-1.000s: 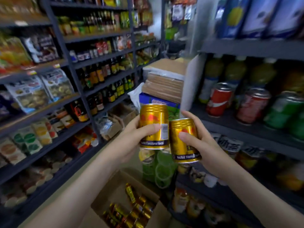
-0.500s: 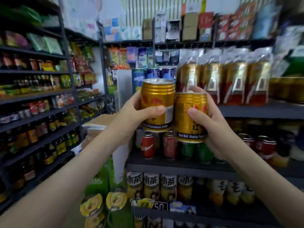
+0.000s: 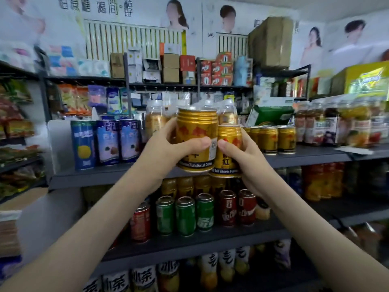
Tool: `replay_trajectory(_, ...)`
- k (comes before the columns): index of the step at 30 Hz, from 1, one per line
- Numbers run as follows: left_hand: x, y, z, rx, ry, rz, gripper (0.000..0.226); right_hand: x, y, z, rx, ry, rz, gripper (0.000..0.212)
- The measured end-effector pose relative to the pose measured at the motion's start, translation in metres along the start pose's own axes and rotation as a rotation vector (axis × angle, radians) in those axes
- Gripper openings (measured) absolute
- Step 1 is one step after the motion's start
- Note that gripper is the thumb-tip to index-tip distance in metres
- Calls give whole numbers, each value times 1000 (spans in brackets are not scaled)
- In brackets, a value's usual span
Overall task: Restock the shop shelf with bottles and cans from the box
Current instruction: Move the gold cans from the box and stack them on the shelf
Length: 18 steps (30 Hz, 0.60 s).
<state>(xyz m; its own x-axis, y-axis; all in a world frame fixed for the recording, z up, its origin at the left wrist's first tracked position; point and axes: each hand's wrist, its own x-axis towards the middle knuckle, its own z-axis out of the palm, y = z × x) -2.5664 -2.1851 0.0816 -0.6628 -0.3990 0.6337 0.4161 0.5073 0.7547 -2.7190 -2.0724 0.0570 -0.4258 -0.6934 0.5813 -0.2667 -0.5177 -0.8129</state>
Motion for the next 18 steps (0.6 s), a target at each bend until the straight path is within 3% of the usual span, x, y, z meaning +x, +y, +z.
replay_trajectory(5,35,-20,61,4,25,-30,55,21,4,-85,-56,115,0,63)
replay_trajectory(9,71,-42,108,5,81,-60,74,43,9,-171,-124,233,-7,69)
replay_trajectory(14,105,-62,154,-28,112,-84,62,68,16,-276,-300,350,-5,48)
replay_trajectory(18,126,-72,173,-9,101,-109,68,86,29,-326,-414,422,16,56)
